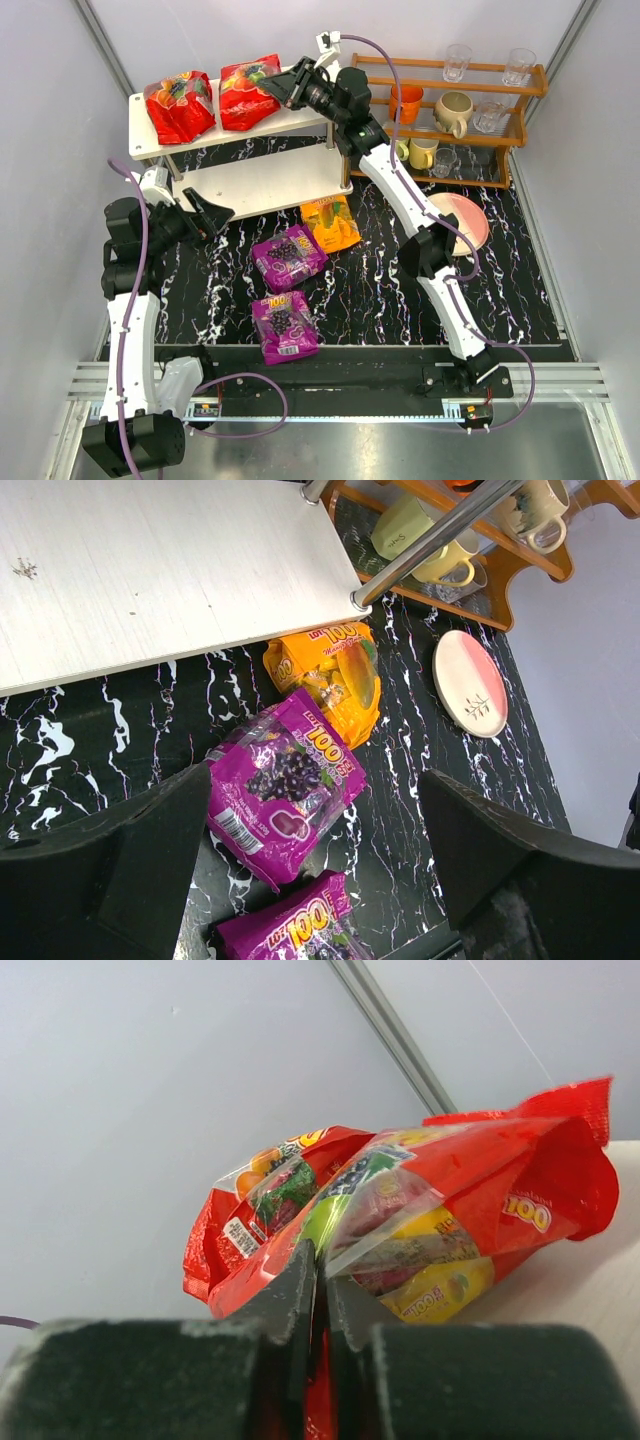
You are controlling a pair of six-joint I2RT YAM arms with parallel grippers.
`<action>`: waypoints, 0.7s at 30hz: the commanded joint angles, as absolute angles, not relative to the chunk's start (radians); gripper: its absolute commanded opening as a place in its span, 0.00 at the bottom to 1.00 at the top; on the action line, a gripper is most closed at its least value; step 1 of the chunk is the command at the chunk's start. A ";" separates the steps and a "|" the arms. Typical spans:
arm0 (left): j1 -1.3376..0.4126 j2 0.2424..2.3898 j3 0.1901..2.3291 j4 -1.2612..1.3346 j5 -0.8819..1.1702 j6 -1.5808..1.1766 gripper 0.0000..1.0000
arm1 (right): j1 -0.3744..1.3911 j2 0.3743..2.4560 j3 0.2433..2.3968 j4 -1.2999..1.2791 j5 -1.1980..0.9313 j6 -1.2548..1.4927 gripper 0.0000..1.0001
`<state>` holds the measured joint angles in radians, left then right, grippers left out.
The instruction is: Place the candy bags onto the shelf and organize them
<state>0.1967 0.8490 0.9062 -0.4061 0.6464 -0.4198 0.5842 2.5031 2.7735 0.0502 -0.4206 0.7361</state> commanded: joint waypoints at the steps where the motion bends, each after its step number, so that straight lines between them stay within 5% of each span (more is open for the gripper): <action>1: 0.195 0.841 0.908 -0.367 0.678 -0.422 0.88 | 0.601 2.482 2.813 0.104 -0.440 0.727 0.30; 3: 0.195 0.833 0.910 -0.371 0.673 -0.420 0.88 | 0.595 2.439 2.800 0.103 -0.437 0.704 0.42; 4: 0.195 0.830 0.910 -0.374 0.673 -0.420 0.88 | 0.592 2.422 2.780 0.106 -0.436 0.701 0.57; 8: 0.195 0.827 0.926 -0.383 0.673 -0.425 0.88 | 0.588 2.329 2.773 0.062 -0.411 0.631 0.78; 15: 0.195 0.804 0.927 -0.397 0.667 -0.439 0.89 | 0.557 2.094 2.640 -0.100 -0.315 0.453 0.90; 21: 0.195 0.802 0.942 -0.460 0.568 -0.423 0.92 | 0.558 1.622 1.859 0.081 -0.230 0.397 0.90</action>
